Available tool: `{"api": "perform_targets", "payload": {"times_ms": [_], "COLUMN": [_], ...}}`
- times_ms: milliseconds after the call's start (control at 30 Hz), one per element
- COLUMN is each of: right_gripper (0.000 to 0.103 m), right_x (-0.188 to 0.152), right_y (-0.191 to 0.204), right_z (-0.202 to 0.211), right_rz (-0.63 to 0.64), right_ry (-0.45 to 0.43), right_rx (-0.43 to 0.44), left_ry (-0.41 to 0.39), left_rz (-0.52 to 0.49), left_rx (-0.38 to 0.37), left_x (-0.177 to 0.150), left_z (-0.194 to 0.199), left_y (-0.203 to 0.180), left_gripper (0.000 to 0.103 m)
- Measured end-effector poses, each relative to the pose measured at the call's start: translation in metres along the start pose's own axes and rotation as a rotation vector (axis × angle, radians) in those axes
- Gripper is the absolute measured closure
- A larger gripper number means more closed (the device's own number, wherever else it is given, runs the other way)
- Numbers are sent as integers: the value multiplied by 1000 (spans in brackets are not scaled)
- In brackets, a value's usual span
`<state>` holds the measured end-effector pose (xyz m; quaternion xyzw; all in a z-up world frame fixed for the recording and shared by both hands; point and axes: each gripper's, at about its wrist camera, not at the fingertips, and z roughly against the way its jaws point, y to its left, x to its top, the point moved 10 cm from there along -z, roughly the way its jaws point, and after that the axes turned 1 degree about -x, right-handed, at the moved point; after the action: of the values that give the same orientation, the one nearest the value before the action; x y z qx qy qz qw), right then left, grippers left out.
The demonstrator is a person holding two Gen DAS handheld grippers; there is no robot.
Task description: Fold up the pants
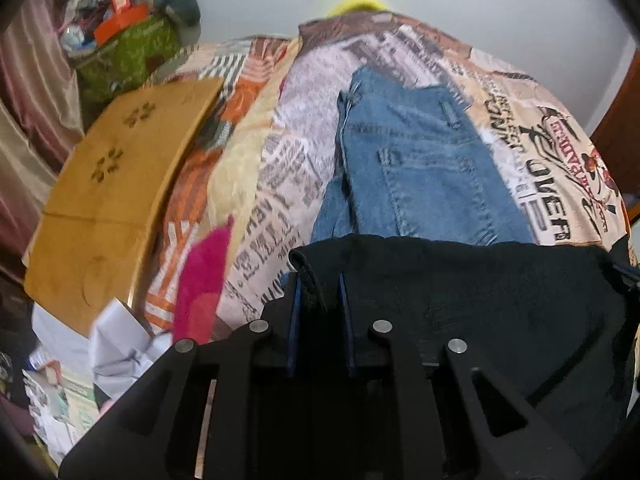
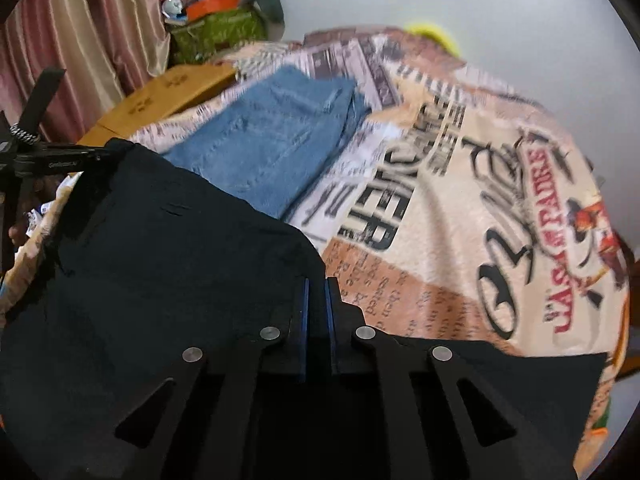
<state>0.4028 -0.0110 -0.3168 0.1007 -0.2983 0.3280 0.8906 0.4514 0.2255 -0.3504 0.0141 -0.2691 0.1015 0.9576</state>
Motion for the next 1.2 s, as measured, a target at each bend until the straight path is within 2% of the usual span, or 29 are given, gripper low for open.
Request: {"api": "perform_targets", "payload": {"times_ms": [200, 467, 667, 900, 1200], "right_gripper": [97, 98, 98, 98, 97], "right_x": [13, -7, -34, -78, -145], "right_y": [16, 46, 73, 102, 137], "right_z": [50, 93, 116, 130, 121], "right_rz": [22, 37, 32, 22, 21], "right_ry": [-72, -94, -91, -66, 32], "right_rx": [-9, -8, 10, 43, 95], "left_ry": [-57, -142, -179, -211, -144], "left_rz": [-3, -14, -19, -55, -75], "left_rx": [-11, -33, -49, -34, -19], "left_x": [10, -8, -40, -88, -169], "left_z": [36, 103, 148, 186, 201], "left_y": [-2, 4, 9, 12, 19], "left_gripper": [86, 86, 86, 86, 86]}}
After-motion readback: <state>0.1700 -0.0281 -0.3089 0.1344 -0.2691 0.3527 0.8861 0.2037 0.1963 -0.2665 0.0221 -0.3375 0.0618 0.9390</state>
